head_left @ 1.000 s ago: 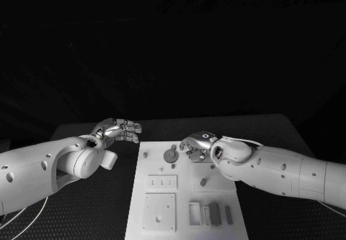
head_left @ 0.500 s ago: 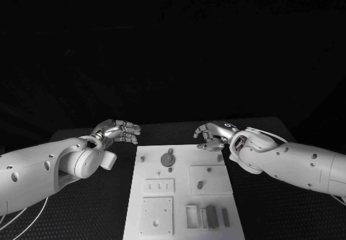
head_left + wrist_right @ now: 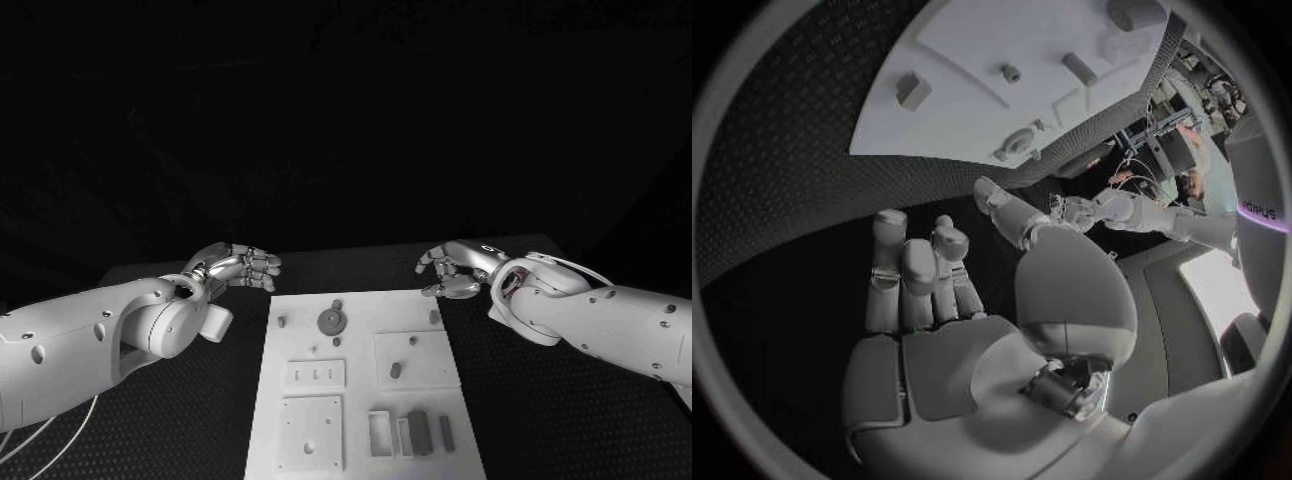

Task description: Assemble the parts on the task board

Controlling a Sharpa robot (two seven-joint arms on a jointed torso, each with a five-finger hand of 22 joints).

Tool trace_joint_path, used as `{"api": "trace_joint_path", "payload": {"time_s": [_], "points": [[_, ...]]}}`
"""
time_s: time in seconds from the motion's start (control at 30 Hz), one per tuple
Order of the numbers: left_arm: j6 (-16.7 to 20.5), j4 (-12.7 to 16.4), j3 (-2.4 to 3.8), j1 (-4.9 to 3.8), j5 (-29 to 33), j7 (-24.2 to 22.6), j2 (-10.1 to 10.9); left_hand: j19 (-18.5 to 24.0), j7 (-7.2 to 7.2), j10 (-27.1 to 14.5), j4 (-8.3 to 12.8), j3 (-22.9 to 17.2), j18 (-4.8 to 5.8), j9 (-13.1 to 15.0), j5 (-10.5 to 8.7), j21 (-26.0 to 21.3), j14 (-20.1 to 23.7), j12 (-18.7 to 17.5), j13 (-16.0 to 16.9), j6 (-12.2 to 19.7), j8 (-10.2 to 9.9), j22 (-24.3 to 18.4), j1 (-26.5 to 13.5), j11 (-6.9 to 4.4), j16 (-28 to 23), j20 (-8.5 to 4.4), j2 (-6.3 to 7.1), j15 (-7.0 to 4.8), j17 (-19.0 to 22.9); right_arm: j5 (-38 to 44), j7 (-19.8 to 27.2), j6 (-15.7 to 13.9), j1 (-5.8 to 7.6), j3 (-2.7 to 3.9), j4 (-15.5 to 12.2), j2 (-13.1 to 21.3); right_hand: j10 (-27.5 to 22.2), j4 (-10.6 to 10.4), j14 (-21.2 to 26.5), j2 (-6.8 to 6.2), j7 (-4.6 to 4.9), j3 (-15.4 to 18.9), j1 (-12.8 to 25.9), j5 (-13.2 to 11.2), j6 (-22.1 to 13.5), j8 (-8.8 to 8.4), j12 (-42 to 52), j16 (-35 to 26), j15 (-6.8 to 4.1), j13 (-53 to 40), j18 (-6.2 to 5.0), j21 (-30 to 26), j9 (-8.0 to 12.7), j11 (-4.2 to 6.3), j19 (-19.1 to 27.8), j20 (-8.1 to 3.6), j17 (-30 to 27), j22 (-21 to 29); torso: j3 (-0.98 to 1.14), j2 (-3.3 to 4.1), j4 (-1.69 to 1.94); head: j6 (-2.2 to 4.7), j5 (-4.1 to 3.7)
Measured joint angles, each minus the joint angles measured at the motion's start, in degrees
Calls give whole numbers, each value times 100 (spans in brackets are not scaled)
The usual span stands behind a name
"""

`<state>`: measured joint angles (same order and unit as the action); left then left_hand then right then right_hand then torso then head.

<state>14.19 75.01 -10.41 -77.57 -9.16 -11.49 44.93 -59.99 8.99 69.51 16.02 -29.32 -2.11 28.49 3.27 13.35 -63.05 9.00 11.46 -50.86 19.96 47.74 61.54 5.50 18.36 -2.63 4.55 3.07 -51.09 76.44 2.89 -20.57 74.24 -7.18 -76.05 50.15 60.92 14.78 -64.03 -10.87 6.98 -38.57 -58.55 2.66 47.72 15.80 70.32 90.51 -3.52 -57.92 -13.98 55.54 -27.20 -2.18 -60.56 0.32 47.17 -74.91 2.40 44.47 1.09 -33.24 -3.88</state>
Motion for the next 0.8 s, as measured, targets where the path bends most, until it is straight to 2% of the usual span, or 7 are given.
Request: {"api": "trace_joint_path", "payload": {"time_s": [0.23,0.53,0.67,0.8], "points": [[-49,-14,0,6,-23,-1,0,0,-19,0,16,16,2,-3,0,0,0,0,8,-19,0,8,0,0,-40,0,0,0,-20,-45,96,16,-79,-18,-48,237,-83,-71,60,-91,52,71,-14,0,-52,0,0,-28,35,14,-4,-45,19,-19,52,28,-10,0,26,-22,-23,0,-19],[-81,-9,0,11,-35,-1,2,0,11,-33,16,16,7,-17,0,-22,0,-40,13,11,-28,15,0,33,-63,0,0,0,-43,-139,199,-49,-341,-40,8,271,-104,-98,99,-158,71,98,-36,0,-71,-29,0,-28,38,14,-8,-55,25,-40,80,41,-10,0,30,-21,-27,14,-64],[-90,-6,0,12,-38,-1,6,0,30,-44,3,30,10,-17,0,-22,0,-40,18,31,-28,14,0,44,-63,0,0,0,-43,-176,233,-93,-483,-43,65,253,-104,-102,99,-158,71,102,-36,0,-71,-29,0,-28,38,14,-9,-55,25,-40,80,41,-10,0,29,-19,-23,-9,-84],[-97,-7,0,14,-39,1,9,0,30,-53,3,30,35,-23,0,-22,0,-40,19,31,-50,19,0,53,-63,-1,0,0,-48,-198,255,-127,-564,-50,123,217,-104,-102,99,-158,71,102,-36,0,-71,-29,0,-28,38,19,-10,-55,30,-40,80,42,-10,0,27,-18,-20,-31,-85]]}}
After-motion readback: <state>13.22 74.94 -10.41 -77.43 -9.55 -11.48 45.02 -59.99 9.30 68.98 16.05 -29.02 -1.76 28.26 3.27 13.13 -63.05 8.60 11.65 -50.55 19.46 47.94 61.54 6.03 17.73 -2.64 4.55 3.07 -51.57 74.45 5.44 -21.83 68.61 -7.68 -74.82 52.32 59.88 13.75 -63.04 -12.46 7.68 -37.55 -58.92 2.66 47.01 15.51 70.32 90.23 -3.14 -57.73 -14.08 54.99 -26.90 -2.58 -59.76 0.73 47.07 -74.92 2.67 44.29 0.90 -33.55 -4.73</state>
